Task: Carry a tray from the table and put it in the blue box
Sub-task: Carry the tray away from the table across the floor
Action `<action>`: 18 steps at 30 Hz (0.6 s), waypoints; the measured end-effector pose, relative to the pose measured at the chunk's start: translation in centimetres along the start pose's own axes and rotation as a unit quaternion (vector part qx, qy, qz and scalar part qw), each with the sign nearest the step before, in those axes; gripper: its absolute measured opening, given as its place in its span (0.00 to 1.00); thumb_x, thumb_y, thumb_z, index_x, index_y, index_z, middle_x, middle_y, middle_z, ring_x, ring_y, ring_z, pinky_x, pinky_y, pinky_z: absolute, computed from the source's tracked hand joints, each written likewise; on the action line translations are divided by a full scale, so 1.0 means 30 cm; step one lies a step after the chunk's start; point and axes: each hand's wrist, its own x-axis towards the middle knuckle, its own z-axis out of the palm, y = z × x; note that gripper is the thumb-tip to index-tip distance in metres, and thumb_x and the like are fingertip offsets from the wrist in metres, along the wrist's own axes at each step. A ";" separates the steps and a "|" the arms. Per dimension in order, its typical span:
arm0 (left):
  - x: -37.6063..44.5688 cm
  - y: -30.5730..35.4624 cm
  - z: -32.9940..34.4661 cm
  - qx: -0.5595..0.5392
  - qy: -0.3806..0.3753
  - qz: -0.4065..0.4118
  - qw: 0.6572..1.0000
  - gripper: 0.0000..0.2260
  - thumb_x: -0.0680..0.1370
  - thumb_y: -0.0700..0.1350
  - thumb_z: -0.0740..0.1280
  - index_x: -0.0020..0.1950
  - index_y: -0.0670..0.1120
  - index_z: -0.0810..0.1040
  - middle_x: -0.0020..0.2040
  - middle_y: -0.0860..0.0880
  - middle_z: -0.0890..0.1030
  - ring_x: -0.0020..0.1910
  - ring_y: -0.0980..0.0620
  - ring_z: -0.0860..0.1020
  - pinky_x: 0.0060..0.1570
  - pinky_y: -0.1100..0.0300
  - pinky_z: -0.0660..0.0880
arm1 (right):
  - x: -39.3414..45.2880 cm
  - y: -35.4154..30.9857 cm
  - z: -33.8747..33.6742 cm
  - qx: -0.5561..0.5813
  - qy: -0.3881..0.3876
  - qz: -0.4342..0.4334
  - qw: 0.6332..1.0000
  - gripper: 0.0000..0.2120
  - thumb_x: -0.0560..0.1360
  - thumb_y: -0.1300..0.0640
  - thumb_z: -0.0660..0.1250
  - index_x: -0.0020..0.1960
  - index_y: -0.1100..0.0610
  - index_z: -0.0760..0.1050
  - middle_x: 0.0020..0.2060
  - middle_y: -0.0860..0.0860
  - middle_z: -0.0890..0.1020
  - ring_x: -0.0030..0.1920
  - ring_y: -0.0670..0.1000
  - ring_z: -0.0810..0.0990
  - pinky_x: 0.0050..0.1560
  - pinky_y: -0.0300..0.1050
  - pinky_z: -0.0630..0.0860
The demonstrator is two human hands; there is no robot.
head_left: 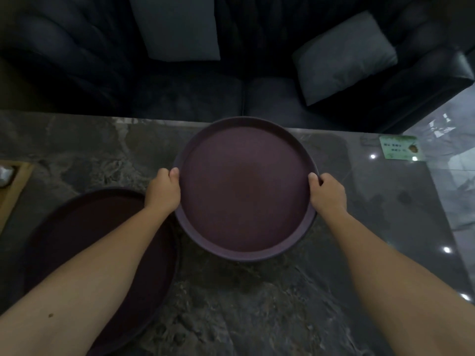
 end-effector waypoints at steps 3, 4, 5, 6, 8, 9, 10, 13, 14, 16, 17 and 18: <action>-0.069 -0.015 -0.053 -0.013 0.014 0.003 1.000 0.18 0.82 0.54 0.52 0.43 0.41 0.69 0.41 0.39 0.75 0.44 0.38 0.74 0.39 0.52 0.63 | -0.037 -0.021 -0.031 0.015 0.002 -0.005 1.000 0.22 0.79 0.43 0.57 0.37 0.59 0.69 0.32 0.53 0.75 0.35 0.56 0.73 0.37 0.49 0.66; -0.093 -0.023 -0.071 -0.014 0.018 0.000 1.000 0.18 0.82 0.54 0.52 0.43 0.41 0.69 0.42 0.39 0.76 0.43 0.38 0.74 0.39 0.52 0.64 | -0.051 -0.028 -0.039 0.017 0.001 -0.012 1.000 0.21 0.79 0.43 0.57 0.36 0.58 0.68 0.31 0.52 0.75 0.34 0.54 0.72 0.36 0.48 0.64; -0.119 -0.032 -0.088 -0.014 0.022 -0.006 1.000 0.18 0.82 0.54 0.52 0.42 0.42 0.69 0.41 0.40 0.75 0.42 0.40 0.73 0.39 0.51 0.64 | -0.067 -0.035 -0.045 0.020 -0.001 -0.020 1.000 0.21 0.79 0.43 0.57 0.35 0.57 0.68 0.31 0.51 0.74 0.32 0.51 0.71 0.34 0.47 0.62; -0.145 -0.042 -0.106 -0.013 0.025 -0.014 0.999 0.19 0.82 0.55 0.51 0.42 0.42 0.69 0.40 0.42 0.75 0.40 0.41 0.72 0.39 0.52 0.63 | -0.083 -0.042 -0.049 0.023 -0.003 -0.030 0.999 0.21 0.79 0.43 0.58 0.34 0.57 0.67 0.30 0.50 0.74 0.31 0.48 0.70 0.32 0.47 0.61; -0.200 -0.074 -0.143 -0.006 0.038 -0.032 0.999 0.18 0.82 0.55 0.51 0.43 0.43 0.69 0.41 0.43 0.75 0.41 0.42 0.72 0.40 0.52 0.64 | -0.121 -0.058 -0.051 0.026 -0.010 -0.049 0.998 0.21 0.79 0.44 0.58 0.33 0.56 0.66 0.30 0.50 0.73 0.31 0.45 0.69 0.29 0.43 0.59; -0.227 -0.096 -0.160 -0.003 0.046 -0.039 0.998 0.18 0.82 0.55 0.51 0.44 0.43 0.70 0.43 0.41 0.76 0.44 0.40 0.73 0.41 0.52 0.64 | -0.144 -0.066 -0.049 0.027 -0.016 -0.057 0.998 0.21 0.79 0.44 0.58 0.33 0.56 0.66 0.29 0.50 0.73 0.30 0.45 0.69 0.28 0.42 0.59; -0.257 -0.119 -0.178 -0.001 0.053 -0.043 0.998 0.18 0.82 0.55 0.51 0.44 0.43 0.70 0.44 0.39 0.77 0.46 0.38 0.74 0.42 0.52 0.64 | -0.167 -0.075 -0.045 0.028 -0.022 -0.064 0.997 0.21 0.79 0.44 0.58 0.33 0.56 0.66 0.29 0.50 0.73 0.30 0.45 0.69 0.28 0.41 0.59; -0.349 -0.199 -0.228 -0.005 0.071 -0.059 0.996 0.19 0.81 0.56 0.51 0.44 0.42 0.71 0.44 0.39 0.77 0.47 0.38 0.75 0.42 0.51 0.65 | -0.236 -0.103 -0.031 0.022 -0.042 -0.085 0.995 0.20 0.79 0.44 0.58 0.33 0.55 0.67 0.30 0.49 0.73 0.31 0.44 0.69 0.28 0.40 0.60; -0.379 -0.225 -0.243 -0.006 0.076 -0.066 0.995 0.20 0.81 0.56 0.51 0.44 0.42 0.71 0.44 0.40 0.77 0.46 0.38 0.75 0.42 0.51 0.65 | -0.259 -0.113 -0.027 0.021 -0.048 -0.093 0.994 0.20 0.79 0.44 0.58 0.34 0.55 0.68 0.31 0.49 0.74 0.31 0.45 0.70 0.28 0.40 0.60; -0.435 -0.271 -0.271 -0.013 0.085 -0.087 0.992 0.20 0.81 0.57 0.51 0.44 0.42 0.72 0.41 0.43 0.75 0.43 0.40 0.74 0.41 0.51 0.66 | -0.304 -0.136 -0.020 0.024 -0.059 -0.107 0.992 0.20 0.79 0.43 0.58 0.35 0.56 0.69 0.31 0.50 0.75 0.31 0.46 0.71 0.28 0.41 0.60; -0.460 -0.292 -0.286 -0.018 0.089 -0.098 0.991 0.20 0.81 0.57 0.51 0.43 0.43 0.71 0.39 0.46 0.74 0.41 0.42 0.74 0.41 0.52 0.66 | -0.326 -0.149 -0.015 0.027 -0.064 -0.114 0.991 0.20 0.79 0.44 0.58 0.36 0.57 0.70 0.31 0.50 0.75 0.32 0.46 0.71 0.28 0.41 0.60; -0.484 -0.315 -0.301 -0.022 0.095 -0.109 0.989 0.20 0.81 0.57 0.51 0.42 0.44 0.71 0.37 0.47 0.73 0.39 0.44 0.73 0.40 0.52 0.66 | -0.349 -0.161 -0.008 0.031 -0.070 -0.122 0.990 0.20 0.79 0.44 0.58 0.36 0.57 0.70 0.31 0.51 0.75 0.32 0.47 0.72 0.29 0.42 0.61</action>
